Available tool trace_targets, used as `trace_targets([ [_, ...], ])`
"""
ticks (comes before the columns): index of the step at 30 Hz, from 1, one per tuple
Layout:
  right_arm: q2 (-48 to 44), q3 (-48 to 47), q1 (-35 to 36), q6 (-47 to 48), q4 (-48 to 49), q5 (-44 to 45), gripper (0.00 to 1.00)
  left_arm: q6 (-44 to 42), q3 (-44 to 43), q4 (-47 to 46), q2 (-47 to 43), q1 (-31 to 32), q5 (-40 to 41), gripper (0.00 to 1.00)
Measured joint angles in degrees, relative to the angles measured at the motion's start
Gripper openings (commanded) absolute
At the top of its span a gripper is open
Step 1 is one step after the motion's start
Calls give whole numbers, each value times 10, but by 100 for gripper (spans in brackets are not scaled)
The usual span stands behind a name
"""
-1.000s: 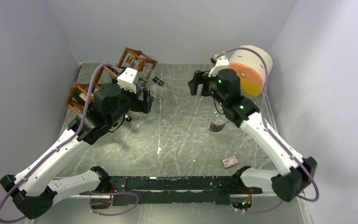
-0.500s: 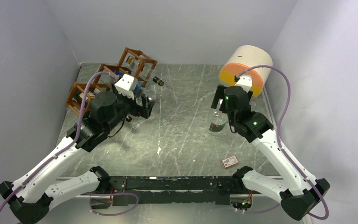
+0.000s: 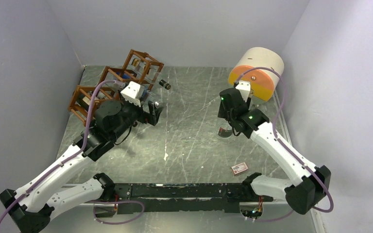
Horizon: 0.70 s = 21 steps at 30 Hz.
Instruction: Put the wine bottle on the wine rack
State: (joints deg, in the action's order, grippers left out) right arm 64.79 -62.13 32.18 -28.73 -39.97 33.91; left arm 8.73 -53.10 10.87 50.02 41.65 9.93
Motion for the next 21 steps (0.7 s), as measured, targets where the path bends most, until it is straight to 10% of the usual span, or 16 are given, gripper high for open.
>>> trace_targets([
  [14,34,-14,0,27,-8,12,1,-8,23,-25,-3,0,3,98],
  [21,35,-14,-3,78,29,-66,0,17,13,-17,21,-1,29,98],
])
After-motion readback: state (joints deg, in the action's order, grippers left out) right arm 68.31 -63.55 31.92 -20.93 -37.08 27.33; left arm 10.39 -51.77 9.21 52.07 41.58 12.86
